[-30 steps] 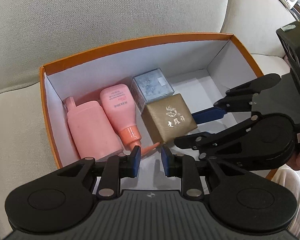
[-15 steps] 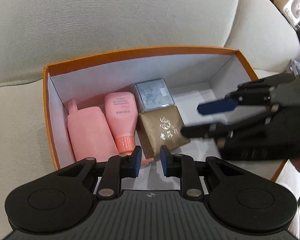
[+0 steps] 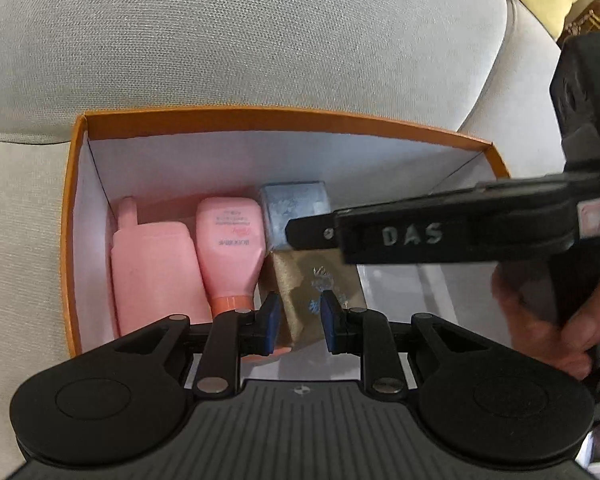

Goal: Organize rigid objects
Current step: 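Push the brown box against the cube with both tools, then withdraw both tools from the orange box toward the items on the sofa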

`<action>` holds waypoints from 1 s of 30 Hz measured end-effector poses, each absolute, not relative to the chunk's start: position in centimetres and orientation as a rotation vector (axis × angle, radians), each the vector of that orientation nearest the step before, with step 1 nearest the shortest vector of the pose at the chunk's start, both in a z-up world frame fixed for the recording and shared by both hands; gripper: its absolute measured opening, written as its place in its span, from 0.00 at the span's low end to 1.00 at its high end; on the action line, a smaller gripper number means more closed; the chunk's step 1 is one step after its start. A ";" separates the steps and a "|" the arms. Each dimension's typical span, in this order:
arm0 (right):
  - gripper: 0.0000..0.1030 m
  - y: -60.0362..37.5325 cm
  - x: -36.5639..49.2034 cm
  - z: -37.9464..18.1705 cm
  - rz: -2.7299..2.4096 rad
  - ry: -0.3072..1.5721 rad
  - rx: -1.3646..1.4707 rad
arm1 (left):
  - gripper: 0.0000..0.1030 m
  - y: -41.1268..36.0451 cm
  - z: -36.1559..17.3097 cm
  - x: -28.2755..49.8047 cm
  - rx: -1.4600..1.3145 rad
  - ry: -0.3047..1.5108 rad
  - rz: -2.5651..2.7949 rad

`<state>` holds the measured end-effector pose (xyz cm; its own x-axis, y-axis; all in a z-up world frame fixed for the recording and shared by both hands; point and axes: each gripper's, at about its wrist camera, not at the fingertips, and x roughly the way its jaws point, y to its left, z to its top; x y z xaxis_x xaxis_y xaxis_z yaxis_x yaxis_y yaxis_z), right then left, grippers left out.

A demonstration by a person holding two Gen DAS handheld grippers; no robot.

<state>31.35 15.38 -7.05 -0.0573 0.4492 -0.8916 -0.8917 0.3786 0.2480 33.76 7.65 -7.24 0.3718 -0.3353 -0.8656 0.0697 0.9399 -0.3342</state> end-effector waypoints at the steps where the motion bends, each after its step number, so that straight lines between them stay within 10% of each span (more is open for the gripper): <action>1: 0.39 15.7 31.2 -7.4 1.165 1.165 -0.491 | 0.26 7.7 -7.2 33.9 -0.262 1.162 -0.262; 30: 0.42 8.6 25.3 -3.1 1.101 0.930 -0.497 | 0.27 7.3 -0.2 26.2 -0.211 0.962 -0.201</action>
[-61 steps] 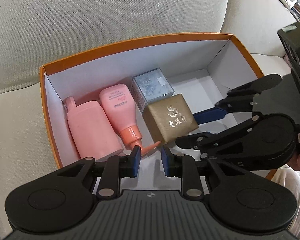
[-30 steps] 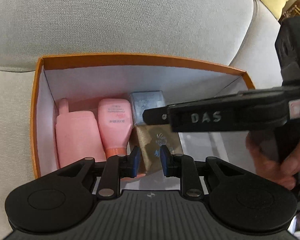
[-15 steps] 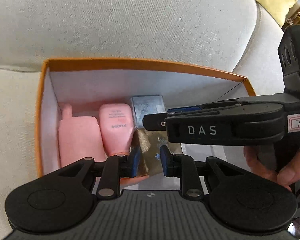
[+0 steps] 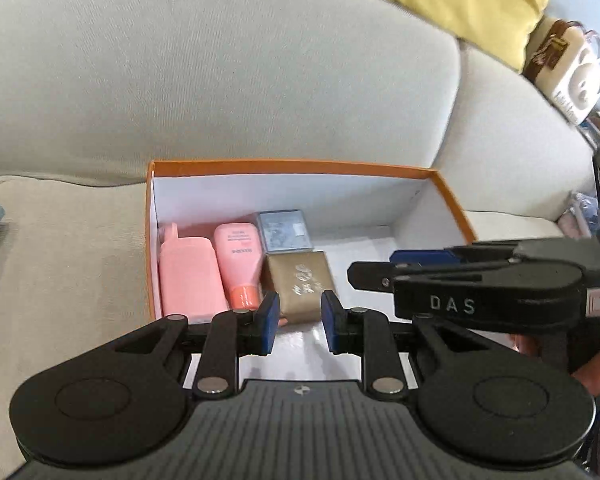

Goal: Organize rigid objects
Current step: 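Withdraw both tools from the orange box toward the items on the sofa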

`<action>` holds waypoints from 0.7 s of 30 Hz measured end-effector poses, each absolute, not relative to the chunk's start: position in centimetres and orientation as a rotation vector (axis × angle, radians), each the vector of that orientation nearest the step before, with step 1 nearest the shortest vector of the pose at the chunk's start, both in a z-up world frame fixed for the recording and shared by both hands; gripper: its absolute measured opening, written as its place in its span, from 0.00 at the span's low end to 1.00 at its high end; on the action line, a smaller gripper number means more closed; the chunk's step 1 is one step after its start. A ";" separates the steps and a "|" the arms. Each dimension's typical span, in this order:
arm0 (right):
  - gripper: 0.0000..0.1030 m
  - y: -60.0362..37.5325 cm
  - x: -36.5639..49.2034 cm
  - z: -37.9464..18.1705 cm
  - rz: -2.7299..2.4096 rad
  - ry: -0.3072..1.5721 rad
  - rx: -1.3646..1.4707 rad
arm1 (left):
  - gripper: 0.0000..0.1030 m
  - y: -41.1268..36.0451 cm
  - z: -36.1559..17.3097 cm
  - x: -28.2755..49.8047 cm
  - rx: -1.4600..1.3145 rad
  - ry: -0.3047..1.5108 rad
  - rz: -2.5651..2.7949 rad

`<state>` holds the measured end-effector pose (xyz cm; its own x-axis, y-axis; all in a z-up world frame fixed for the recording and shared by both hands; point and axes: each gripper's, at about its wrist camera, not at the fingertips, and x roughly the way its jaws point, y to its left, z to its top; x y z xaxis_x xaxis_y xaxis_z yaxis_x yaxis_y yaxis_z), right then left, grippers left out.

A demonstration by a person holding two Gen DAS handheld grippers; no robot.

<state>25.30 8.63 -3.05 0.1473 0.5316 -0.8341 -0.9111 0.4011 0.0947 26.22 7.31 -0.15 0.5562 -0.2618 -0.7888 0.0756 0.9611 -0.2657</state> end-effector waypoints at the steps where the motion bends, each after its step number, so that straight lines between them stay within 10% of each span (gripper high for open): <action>1: 0.43 7.9 24.8 -2.7 1.096 0.920 -0.485 | 0.28 7.2 0.3 25.6 -0.206 0.954 -0.202; 21: 0.60 -5.3 14.3 -2.1 1.020 0.799 -0.411 | 0.31 7.7 0.8 12.7 -0.227 0.999 -0.172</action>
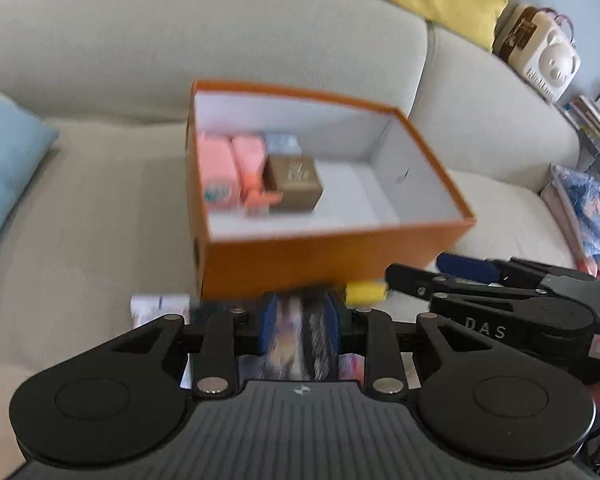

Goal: Organize rigid objects
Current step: 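Withdraw both tools from the orange box toward the items on the sofa, then grasp the PHOTO CARD box with the left tool while the right tool grasps the plaid tin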

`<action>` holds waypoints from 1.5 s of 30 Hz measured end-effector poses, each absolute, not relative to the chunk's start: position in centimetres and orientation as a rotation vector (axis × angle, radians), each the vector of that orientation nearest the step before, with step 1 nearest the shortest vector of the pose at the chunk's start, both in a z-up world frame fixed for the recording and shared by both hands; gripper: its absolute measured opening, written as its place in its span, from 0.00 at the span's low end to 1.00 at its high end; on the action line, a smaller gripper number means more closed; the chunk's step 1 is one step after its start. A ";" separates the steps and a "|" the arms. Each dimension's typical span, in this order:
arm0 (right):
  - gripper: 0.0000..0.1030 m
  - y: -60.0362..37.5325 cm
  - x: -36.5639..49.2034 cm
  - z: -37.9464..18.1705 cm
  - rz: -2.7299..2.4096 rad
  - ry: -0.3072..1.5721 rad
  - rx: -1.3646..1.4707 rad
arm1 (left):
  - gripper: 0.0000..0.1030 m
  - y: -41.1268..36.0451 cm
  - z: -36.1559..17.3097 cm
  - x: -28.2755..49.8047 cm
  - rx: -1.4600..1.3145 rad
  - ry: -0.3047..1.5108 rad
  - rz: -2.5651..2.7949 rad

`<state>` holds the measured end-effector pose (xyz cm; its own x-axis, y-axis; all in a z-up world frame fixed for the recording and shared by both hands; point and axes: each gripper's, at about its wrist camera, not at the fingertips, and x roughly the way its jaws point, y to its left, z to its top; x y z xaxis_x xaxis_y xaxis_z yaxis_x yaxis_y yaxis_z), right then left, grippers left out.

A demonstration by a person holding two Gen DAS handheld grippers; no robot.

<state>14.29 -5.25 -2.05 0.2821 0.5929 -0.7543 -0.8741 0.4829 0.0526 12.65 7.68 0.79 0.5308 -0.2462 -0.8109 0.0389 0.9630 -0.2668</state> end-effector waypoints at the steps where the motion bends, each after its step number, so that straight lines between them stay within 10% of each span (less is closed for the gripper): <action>1: 0.60 -5.7 13.8 -2.4 1.022 0.780 -0.423 | 0.31 7.8 0.3 12.3 -0.225 1.017 -0.160; 23: 0.47 -9.0 10.3 -8.5 1.066 0.909 -0.499 | 0.33 9.3 -4.6 9.5 -0.223 1.146 -0.140; 27: 0.38 -8.6 11.6 -9.4 1.014 0.956 -0.487 | 0.51 7.0 -5.1 10.2 -0.170 1.111 -0.182; 45: 0.33 -9.2 14.6 -10.9 1.013 1.019 -0.405 | 0.61 2.0 -9.1 12.8 0.061 1.192 -0.082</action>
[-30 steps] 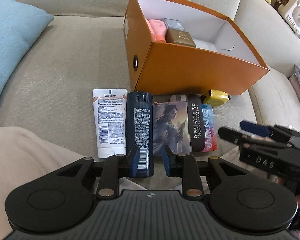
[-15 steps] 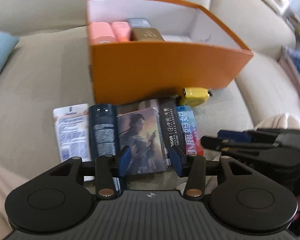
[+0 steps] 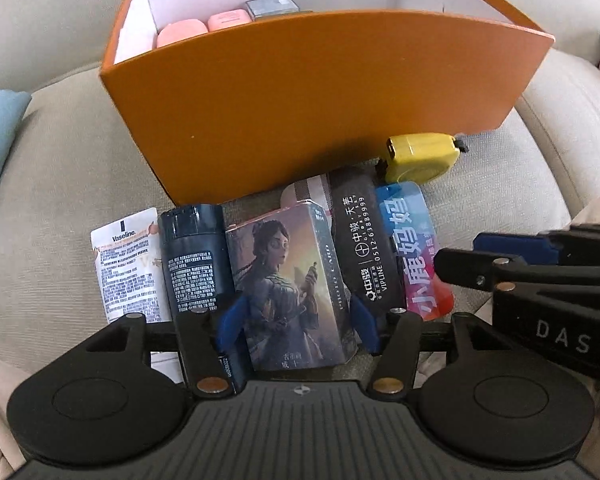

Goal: Organize rigid objects
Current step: 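Grasp the PHOTO CARD box with the left tool while the right tool grasps the plaid tin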

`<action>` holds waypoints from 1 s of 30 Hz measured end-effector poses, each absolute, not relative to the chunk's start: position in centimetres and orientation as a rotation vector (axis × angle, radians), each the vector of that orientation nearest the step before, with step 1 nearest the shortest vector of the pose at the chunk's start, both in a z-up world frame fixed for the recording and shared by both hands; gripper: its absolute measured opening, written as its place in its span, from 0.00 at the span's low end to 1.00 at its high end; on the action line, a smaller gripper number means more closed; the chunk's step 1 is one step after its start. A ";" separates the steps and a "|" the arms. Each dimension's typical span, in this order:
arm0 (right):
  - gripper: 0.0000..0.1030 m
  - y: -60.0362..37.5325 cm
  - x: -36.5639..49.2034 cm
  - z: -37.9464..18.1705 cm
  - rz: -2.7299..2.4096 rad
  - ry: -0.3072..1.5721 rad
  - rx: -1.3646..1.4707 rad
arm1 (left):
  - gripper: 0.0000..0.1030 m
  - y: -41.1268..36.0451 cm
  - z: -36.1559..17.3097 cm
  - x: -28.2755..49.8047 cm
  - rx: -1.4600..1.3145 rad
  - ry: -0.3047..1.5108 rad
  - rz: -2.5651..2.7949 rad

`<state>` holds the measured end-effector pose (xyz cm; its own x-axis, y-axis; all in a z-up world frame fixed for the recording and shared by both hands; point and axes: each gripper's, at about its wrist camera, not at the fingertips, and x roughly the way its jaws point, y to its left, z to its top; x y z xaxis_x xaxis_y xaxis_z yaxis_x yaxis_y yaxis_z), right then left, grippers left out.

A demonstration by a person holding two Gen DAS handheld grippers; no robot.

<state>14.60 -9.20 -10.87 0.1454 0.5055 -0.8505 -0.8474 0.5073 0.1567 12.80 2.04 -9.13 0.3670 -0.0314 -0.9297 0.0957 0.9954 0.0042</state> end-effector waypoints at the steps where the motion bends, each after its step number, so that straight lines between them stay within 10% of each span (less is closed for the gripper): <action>1: 0.33 -9.1 14.6 -10.9 1.016 1.026 -0.402 | 0.56 2.3 -8.9 12.7 0.050 1.192 -0.089; 13: 0.33 -6.3 14.0 -11.6 1.109 1.100 -0.375 | 0.25 6.0 -5.8 11.3 -0.122 1.173 -0.080; 23: 0.34 -3.9 13.3 -12.8 1.114 1.095 -0.429 | 0.25 7.8 -6.2 12.1 -0.221 1.177 -0.058; 30: 0.16 -3.9 13.0 -12.1 1.148 1.089 -0.417 | 0.26 8.0 -6.5 12.5 -0.248 1.178 -0.027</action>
